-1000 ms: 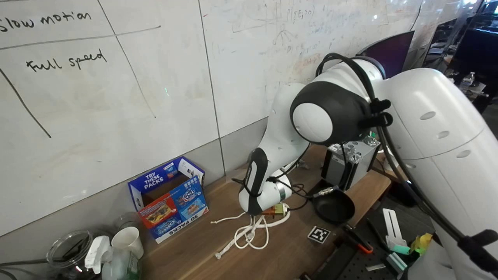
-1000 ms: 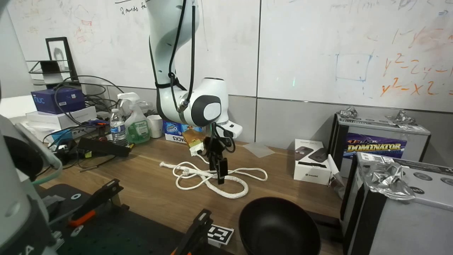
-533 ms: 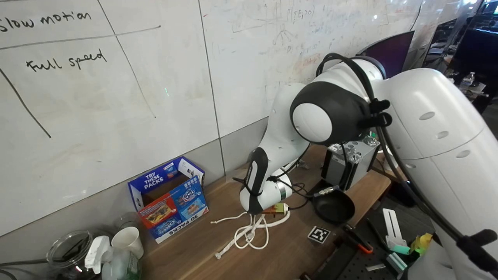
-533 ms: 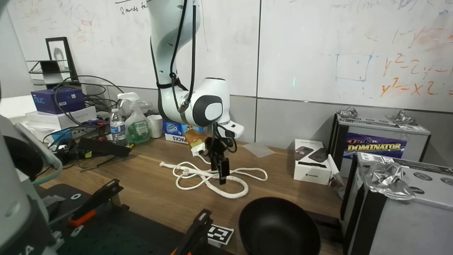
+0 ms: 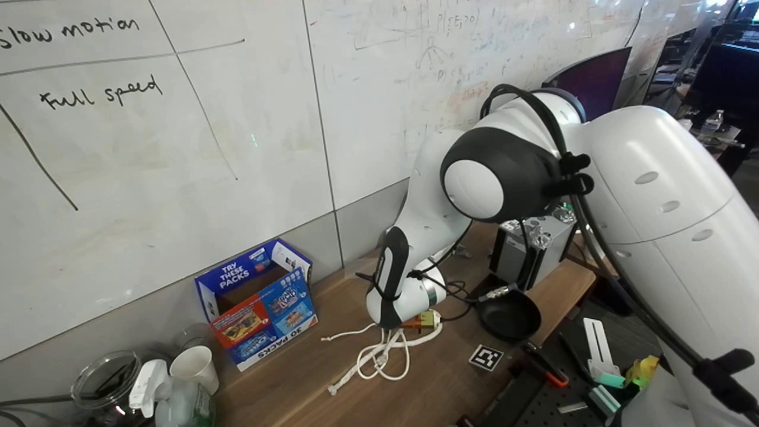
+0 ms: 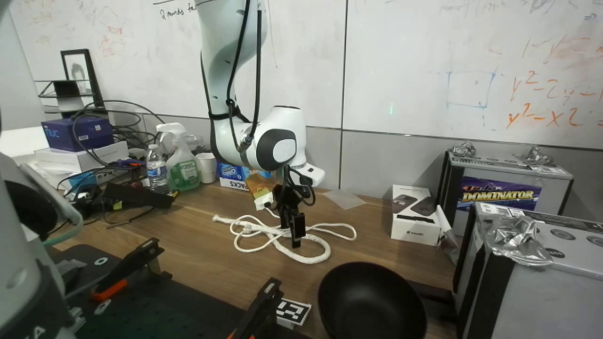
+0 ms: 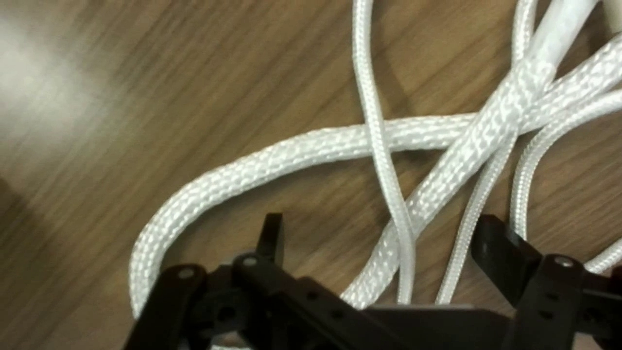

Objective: Put the ropes in the carton box

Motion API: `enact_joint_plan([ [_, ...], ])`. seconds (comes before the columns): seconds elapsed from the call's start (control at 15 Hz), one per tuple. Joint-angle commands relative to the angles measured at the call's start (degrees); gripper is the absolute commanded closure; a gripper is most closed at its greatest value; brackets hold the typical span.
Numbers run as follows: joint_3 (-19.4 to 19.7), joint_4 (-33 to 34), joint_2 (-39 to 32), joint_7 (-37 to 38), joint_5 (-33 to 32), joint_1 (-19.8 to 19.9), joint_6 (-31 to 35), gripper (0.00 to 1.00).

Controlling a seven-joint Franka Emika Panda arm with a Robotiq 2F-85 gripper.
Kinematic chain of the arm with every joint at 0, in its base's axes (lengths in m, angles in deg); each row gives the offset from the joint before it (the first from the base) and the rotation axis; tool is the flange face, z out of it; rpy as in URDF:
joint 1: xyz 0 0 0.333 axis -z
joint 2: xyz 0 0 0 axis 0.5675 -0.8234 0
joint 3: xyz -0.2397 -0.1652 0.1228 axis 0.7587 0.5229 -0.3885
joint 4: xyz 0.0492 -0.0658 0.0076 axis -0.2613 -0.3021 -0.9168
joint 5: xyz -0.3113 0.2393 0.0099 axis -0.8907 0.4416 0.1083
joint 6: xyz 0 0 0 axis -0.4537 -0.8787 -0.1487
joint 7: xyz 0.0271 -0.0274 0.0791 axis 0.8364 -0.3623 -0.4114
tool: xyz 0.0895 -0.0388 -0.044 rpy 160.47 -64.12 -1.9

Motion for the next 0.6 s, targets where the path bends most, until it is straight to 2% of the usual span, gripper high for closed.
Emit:
enact_joint_plan([
  [0.0, -0.33, 1.18, -0.81, -0.42, 0.31, 0.43, 0.57, 0.0],
  [0.13, -0.29, 1.21, -0.96, -0.49, 0.28, 0.39, 0.98, 0.0],
  [0.2, -0.3, 1.19, -1.0, -0.73, 0.12, 0.39, 1.15, 0.13],
  [0.27, -1.88, 1.15, -0.52, -2.36, 0.14, 2.12, 0.47, 0.26],
  [0.53, -1.73, 1.54, -0.29, -2.77, 0.09, 1.78, 0.33, 0.57],
])
